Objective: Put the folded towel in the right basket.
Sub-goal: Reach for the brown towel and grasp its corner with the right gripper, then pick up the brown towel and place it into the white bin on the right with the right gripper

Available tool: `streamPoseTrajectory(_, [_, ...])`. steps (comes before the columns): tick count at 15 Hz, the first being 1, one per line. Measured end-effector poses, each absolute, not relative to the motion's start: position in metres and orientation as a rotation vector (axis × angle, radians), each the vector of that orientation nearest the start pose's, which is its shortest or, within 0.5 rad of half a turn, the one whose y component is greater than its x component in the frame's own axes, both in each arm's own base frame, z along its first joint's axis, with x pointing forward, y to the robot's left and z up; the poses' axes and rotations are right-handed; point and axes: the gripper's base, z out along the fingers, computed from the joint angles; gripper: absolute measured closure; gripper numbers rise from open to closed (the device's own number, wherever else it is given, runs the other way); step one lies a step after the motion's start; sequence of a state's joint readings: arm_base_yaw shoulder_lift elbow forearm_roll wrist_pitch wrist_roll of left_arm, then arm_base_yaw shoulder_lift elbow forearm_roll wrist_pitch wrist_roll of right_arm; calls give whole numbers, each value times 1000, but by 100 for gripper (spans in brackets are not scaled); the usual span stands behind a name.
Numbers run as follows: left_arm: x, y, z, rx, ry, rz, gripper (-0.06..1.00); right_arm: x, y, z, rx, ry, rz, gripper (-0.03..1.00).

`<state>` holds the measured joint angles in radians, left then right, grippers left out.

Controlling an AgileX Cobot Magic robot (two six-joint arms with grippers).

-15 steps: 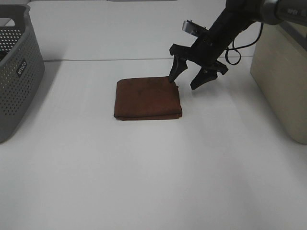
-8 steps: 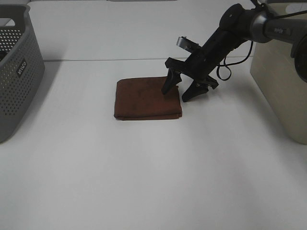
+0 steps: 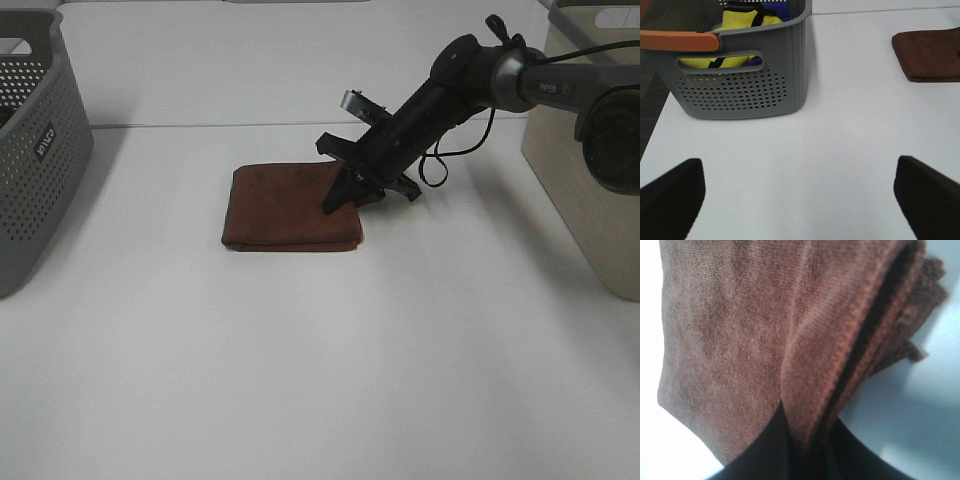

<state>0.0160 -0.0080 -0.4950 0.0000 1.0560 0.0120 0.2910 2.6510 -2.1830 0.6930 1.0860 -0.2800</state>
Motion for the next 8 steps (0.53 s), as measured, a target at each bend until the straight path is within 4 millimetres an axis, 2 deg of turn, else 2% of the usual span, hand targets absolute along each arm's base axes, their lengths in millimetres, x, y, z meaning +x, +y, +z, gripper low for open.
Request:
streamPoseTrajectory(2, [-5,0,276,-4,2037,18,-3,488,200,78,-405,2865,934,89])
streamPoseTrajectory(4, [-5,0,276,-4,2037,18,-3,490,199,91,-452,2830,908,89])
streamPoseTrajectory(6, [-5,0,276,-4,2037,18,-3,491,198,128,-519,2749,865,89])
streamPoseTrajectory(8, [-5,0,276,-4,2037,18,-3,490,194,174,-573,2668,783,89])
